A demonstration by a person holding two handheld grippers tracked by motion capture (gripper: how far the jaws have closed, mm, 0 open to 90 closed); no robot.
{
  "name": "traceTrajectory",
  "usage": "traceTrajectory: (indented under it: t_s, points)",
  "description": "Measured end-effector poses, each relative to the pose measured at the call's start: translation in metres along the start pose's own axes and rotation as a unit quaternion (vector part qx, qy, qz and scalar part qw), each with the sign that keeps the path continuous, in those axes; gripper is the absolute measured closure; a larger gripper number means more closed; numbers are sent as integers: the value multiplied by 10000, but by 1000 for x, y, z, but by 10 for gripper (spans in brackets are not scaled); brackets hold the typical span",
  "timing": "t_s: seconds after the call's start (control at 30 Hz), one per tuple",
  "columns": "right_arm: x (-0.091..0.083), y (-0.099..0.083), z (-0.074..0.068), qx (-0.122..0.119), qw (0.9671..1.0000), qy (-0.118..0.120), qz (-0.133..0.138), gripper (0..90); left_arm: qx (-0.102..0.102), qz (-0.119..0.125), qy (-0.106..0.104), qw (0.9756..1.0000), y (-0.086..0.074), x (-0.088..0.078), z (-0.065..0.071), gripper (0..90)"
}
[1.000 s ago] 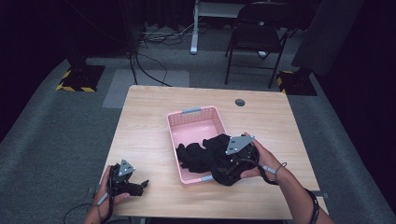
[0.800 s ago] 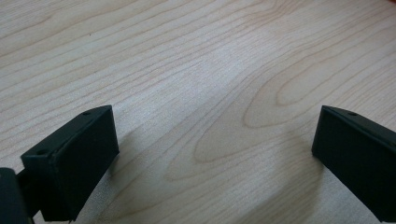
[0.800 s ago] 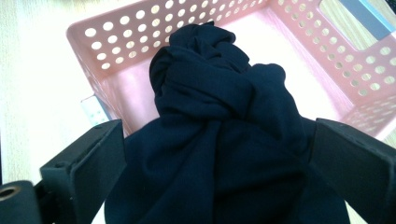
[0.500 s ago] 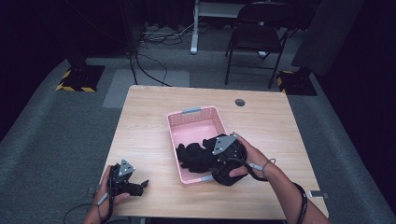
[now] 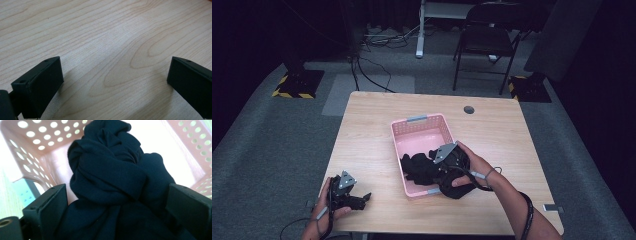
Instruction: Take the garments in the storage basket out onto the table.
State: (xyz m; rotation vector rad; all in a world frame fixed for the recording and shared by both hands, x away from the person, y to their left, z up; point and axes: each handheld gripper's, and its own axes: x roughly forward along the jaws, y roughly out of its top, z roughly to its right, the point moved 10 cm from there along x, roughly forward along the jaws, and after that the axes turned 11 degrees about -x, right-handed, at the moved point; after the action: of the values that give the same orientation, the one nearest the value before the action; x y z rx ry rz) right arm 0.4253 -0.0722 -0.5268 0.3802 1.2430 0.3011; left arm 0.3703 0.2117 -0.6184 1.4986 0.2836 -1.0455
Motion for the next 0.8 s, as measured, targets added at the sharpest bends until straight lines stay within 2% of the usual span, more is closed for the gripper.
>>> traceTrajectory:
  t_s: [0.63,0.8]
  points:
    - [26,-7,3,15,9986,58,-530,18,1,6,3,10000,0,0,0,0]
    - [36,-12,3,-5,9970,78,-775,17,1,0,0,10000,0,0,0,0]
